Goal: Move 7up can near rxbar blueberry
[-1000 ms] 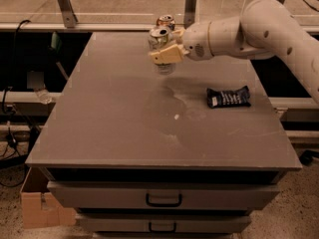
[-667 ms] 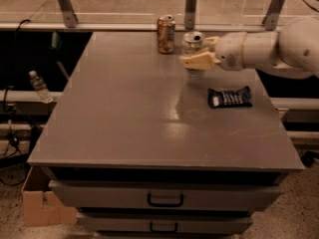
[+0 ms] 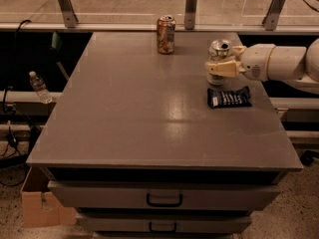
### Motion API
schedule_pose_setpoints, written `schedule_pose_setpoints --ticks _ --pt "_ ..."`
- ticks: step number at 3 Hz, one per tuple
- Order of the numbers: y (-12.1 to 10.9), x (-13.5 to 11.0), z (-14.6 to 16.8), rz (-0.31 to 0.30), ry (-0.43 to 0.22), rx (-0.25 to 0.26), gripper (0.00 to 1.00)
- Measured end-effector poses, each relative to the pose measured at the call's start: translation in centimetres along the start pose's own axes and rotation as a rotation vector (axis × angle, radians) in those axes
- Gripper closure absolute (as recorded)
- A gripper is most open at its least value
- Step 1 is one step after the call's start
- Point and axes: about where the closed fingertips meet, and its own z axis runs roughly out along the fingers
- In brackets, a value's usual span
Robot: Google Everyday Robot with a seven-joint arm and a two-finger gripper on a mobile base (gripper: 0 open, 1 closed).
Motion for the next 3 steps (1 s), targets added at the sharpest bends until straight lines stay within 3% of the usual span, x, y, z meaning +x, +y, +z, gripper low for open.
schedule_pose_setpoints --ticks 1,3 --pt "-0.9 1.4 -1.6 0.026 0.022 0.018 0.59" --pt "-0.2 2.9 -3.0 0.062 0.040 0.006 0.13"
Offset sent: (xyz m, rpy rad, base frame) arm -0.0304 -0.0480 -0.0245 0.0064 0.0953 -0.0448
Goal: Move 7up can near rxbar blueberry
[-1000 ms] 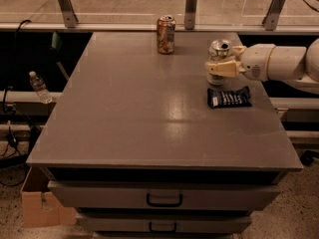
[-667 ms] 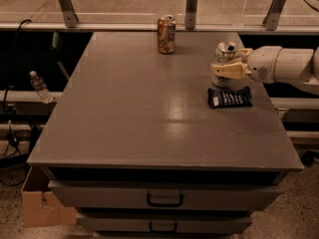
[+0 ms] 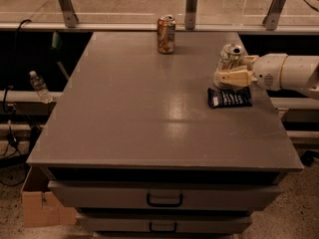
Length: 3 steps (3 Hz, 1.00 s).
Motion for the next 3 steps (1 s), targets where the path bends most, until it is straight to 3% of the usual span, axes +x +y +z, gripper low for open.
schedule_pose_setpoints --ticks 1,2,3 --pt "0.7 1.0 0.0 0.015 0.002 -0.022 0.00" --pt "1.1 1.5 -1.1 0.019 0.002 -0.025 0.00" --pt "1.8 1.5 -5.0 -0.009 0.017 -0.006 0.00"
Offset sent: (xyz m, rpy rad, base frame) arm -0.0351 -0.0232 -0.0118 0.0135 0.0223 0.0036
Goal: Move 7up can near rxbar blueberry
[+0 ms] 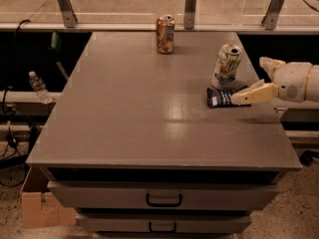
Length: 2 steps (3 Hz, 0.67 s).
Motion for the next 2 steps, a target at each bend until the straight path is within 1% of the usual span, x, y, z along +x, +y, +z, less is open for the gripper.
schedule_pose_setpoints --ticks 1,2 --pt "1.0 -1.4 -6.8 -0.098 0.049 0.036 0.00" --pt "2.8 -3.7 -14.0 -0.203 0.102 0.052 0.00"
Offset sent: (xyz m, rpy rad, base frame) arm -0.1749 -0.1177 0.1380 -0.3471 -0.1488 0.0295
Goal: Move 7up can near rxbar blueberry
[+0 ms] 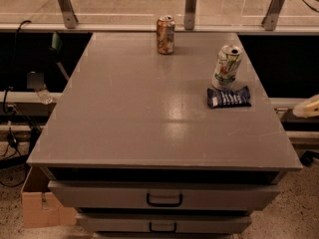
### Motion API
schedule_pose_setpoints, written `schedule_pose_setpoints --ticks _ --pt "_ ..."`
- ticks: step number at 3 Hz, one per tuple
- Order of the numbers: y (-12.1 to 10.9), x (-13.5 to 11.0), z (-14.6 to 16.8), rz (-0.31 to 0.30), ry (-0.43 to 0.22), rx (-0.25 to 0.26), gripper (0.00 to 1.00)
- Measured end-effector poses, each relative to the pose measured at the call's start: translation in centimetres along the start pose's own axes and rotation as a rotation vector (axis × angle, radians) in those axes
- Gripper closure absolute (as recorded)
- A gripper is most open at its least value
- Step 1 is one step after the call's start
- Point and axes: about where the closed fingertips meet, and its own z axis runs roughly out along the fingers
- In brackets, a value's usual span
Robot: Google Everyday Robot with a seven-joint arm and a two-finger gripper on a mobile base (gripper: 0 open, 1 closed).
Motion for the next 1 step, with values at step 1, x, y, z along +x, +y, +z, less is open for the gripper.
schedule_pose_setpoints --ticks 1 --pt "0.67 -0.18 -0.07 -0.005 0.002 -0.025 0.00"
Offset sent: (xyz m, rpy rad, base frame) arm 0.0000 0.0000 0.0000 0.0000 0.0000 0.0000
